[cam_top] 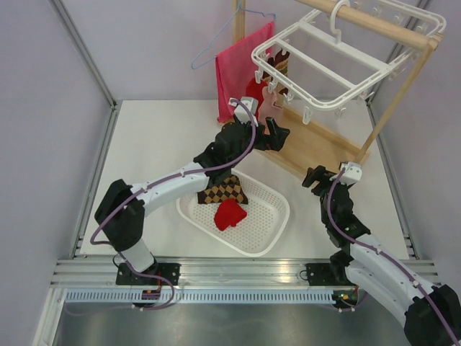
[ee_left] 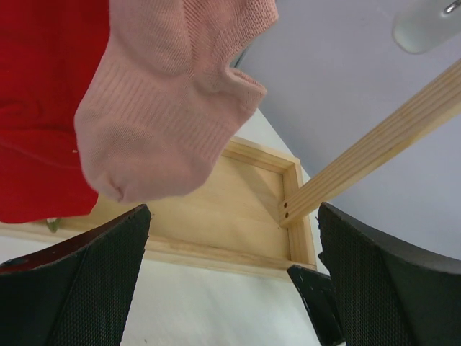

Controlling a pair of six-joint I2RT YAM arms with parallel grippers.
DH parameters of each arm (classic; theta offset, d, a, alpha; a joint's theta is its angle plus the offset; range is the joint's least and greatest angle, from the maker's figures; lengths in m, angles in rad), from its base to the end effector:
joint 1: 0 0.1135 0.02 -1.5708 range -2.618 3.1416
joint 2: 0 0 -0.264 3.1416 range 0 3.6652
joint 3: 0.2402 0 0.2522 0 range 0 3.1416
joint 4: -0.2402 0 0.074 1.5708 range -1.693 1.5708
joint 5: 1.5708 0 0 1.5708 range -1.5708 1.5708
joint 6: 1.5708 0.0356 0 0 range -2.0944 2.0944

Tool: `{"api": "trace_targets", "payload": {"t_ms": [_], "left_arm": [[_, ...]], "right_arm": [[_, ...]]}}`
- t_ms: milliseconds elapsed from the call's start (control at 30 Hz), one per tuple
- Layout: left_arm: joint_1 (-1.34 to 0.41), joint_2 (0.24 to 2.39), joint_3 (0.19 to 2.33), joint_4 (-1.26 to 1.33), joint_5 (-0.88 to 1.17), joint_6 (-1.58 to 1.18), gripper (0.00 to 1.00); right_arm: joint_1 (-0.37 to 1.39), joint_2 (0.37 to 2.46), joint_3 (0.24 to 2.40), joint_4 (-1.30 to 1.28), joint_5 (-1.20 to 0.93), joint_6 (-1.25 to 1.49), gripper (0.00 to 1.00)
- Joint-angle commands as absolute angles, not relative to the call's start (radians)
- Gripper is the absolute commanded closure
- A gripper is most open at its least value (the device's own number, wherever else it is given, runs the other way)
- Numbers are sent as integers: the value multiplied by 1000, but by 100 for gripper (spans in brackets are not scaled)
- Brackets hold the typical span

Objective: Remove the socks clipped to the hanger

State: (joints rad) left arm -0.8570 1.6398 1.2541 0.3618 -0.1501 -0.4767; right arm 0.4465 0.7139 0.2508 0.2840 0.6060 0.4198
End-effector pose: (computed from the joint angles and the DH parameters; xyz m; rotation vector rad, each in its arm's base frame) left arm 0.2639 -0.2965 0.3377 0.1949 1.6604 -0.9084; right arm 0.1603 0.0543 0.2122 0.4121 1.6689 0.1111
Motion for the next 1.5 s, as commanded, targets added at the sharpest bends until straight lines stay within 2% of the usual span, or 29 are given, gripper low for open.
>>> {"api": "trace_targets", "payload": {"t_ms": [0, 867, 1200, 1233, 1367, 1433, 1467], "left_arm": [[-856, 1704, 1338, 431, -138, -417, 0], [-857, 1798, 1376, 406, -377, -364, 0], [-857, 1824, 1388, 431, -383, -344, 2], [-857, 1825, 1393, 430, -387, -342, 4], [-856, 1829, 1394, 419, -429, -354, 30], [-856, 1830, 1397, 419, -430, -351, 36], [-856, 1830, 1400, 419, -423, -351, 44]], "right_arm": [[439, 721, 245, 350, 557, 448, 14], [334, 788, 212, 443, 434, 460, 13], [311, 798, 210, 445, 416, 460, 13], [310, 801, 210, 448, 411, 462, 13], [301, 805, 206, 453, 407, 460, 14], [298, 807, 206, 456, 402, 459, 13], [296, 807, 206, 456, 400, 459, 14]]}}
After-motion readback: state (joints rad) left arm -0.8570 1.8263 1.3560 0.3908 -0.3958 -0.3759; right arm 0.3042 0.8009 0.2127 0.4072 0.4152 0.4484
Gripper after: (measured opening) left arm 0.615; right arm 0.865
